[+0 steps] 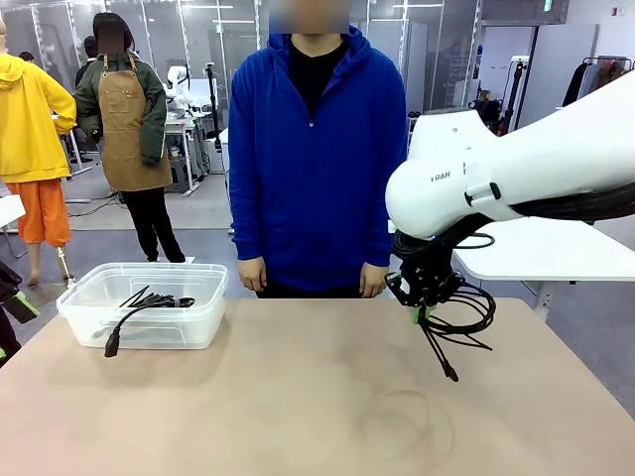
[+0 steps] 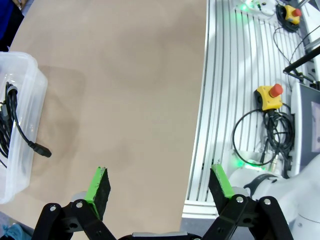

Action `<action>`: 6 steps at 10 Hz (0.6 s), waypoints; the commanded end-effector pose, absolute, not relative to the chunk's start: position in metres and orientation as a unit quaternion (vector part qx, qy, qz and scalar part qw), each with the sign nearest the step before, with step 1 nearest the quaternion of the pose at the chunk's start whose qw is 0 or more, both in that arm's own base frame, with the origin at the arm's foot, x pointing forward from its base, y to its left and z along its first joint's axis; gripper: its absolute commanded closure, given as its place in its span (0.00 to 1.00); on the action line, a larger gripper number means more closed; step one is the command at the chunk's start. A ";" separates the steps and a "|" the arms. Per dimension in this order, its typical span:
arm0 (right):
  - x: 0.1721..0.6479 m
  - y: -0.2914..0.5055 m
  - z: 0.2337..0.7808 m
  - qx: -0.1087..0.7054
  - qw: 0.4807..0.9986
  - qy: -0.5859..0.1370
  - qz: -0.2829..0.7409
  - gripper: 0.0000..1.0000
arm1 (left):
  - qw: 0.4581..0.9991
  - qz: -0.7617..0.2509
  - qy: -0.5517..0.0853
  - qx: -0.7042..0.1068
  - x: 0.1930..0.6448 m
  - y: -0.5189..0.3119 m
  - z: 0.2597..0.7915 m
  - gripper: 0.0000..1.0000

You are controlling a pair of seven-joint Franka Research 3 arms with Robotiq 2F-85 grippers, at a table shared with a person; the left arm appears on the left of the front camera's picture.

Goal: Organize and store the cables.
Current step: Place the USB Extension Cable into the Organizing box.

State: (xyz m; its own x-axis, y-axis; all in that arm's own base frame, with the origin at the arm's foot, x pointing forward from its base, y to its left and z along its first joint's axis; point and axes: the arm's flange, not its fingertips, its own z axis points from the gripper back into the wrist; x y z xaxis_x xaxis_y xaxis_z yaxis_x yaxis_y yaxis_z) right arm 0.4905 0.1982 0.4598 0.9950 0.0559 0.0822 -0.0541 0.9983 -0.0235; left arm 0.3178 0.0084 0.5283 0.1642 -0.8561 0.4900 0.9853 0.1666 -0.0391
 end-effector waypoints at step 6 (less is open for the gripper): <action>0.513 0.369 0.447 0.021 0.991 -0.038 0.128 1.00 | 0.746 -0.615 -0.182 -0.179 0.317 0.007 0.528 0.00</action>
State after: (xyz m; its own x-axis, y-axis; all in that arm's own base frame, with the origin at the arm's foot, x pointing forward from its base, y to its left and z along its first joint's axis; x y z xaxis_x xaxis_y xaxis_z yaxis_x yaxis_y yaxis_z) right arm 0.4938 0.3504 0.4526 0.9627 0.2571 0.0846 -0.2618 0.9638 0.0506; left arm 0.3178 0.0083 0.5280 0.1642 -0.8560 0.4901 0.9853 0.1663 -0.0396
